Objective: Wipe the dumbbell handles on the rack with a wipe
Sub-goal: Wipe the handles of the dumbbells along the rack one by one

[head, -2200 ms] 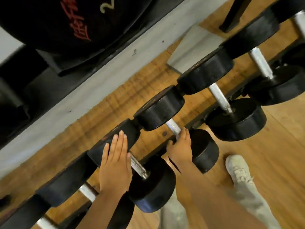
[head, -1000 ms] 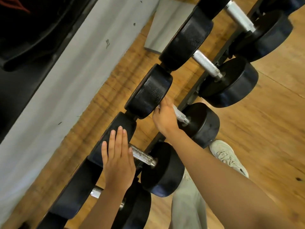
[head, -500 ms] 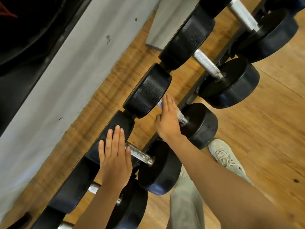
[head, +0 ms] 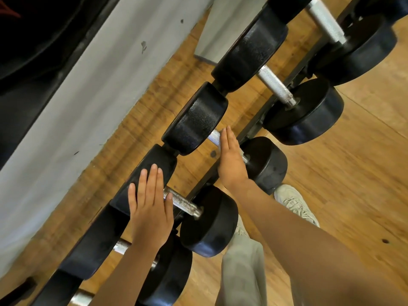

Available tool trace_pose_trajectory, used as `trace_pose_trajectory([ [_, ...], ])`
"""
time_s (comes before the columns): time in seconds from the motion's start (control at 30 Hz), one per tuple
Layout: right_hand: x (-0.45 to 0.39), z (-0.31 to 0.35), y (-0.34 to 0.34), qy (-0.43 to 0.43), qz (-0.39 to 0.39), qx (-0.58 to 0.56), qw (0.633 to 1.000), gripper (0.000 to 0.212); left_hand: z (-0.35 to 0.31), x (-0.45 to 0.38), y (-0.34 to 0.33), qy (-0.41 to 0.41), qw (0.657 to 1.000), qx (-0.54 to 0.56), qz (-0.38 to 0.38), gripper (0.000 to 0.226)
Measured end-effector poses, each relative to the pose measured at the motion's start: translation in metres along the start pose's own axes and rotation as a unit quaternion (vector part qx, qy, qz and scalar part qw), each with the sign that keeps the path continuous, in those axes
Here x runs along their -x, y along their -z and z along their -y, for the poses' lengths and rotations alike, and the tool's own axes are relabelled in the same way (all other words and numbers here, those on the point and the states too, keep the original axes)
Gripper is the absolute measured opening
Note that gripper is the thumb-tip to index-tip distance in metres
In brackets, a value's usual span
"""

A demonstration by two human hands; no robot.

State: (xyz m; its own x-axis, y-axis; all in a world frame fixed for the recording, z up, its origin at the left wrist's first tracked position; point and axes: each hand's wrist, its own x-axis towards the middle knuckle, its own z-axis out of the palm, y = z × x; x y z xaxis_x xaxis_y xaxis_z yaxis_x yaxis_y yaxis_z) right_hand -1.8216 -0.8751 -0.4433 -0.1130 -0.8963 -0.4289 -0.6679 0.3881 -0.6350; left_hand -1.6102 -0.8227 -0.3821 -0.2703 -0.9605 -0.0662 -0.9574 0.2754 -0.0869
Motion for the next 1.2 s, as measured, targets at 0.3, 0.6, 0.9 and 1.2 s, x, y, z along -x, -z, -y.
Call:
trace_pose_trajectory([
  [0.3,0.024,-0.013,0.038,0.024,-0.048,-0.083,0.995,0.062,0.001,-0.001,-0.002,-0.007,1.000,0.017,-0.008,0.059],
  [0.6,0.115,-0.096,0.055,0.105,-0.060,0.071,0.990,0.069,0.001,0.001,-0.005,-0.004,1.000,0.018,-0.021,0.060],
  [0.9,0.108,-0.102,0.032,0.128,-0.123,0.090,0.980,0.045,-0.003,0.000,-0.012,0.006,0.997,0.004,-0.073,0.056],
  [1.2,0.075,-0.117,0.017,0.276,-0.200,0.142,0.929,0.050,-0.003,-0.002,-0.022,0.012,0.990,-0.016,-0.138,0.051],
])
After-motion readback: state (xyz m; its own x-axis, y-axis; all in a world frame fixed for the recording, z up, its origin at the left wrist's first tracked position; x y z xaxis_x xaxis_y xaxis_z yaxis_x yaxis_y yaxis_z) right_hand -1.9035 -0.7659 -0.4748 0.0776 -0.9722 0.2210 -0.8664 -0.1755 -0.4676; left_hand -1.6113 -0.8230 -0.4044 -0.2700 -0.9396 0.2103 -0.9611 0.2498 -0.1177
